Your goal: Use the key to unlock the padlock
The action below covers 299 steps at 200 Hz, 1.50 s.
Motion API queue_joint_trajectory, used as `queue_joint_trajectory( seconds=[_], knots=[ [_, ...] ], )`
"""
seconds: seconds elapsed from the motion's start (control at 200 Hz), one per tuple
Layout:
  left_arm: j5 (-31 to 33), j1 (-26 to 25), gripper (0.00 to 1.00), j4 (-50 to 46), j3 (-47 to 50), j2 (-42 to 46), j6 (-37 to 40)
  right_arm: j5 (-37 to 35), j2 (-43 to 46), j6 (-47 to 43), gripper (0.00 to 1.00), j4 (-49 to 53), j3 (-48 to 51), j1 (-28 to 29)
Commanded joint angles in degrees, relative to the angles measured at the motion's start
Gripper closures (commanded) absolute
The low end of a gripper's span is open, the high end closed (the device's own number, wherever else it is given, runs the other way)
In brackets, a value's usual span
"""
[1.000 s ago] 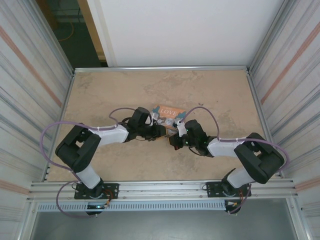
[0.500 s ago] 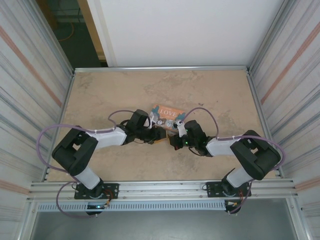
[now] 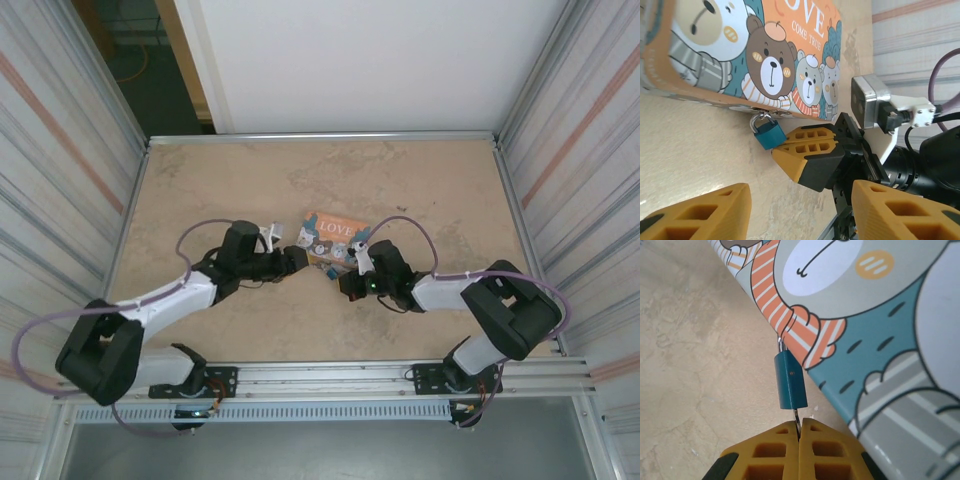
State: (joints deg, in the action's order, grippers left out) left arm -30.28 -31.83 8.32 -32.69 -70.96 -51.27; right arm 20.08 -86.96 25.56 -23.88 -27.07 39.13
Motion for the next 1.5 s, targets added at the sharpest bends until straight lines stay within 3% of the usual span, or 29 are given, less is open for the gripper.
queue_joint_trajectory(
  seconds=[0.0,0.321,0.576,0.807,1.493],
  knots=[
    [3.6,0.5,0.42,-0.1,2.4,5.2,0.4,2.8,1.7,2.9,1.0,1.7,-2.7,-0.4],
    [7.2,0.7,0.36,6.8,10.7,16.5,-4.4,9.3,2.0,9.0,1.0,5.0,-5.4,-0.9],
    [7.0,0.7,0.33,9.0,15.4,19.4,-10.7,10.9,3.5,15.0,1.0,5.2,-6.1,-1.0],
    [6.4,0.7,0.32,15.1,18.6,16.3,-16.1,11.0,3.5,19.1,1.0,9.1,-7.5,-0.8],
    [7.5,-3.4,0.33,43.0,20.7,-2.7,-26.4,8.3,0.4,29.9,1.0,1.3,-5.4,1.7]
  ],
)
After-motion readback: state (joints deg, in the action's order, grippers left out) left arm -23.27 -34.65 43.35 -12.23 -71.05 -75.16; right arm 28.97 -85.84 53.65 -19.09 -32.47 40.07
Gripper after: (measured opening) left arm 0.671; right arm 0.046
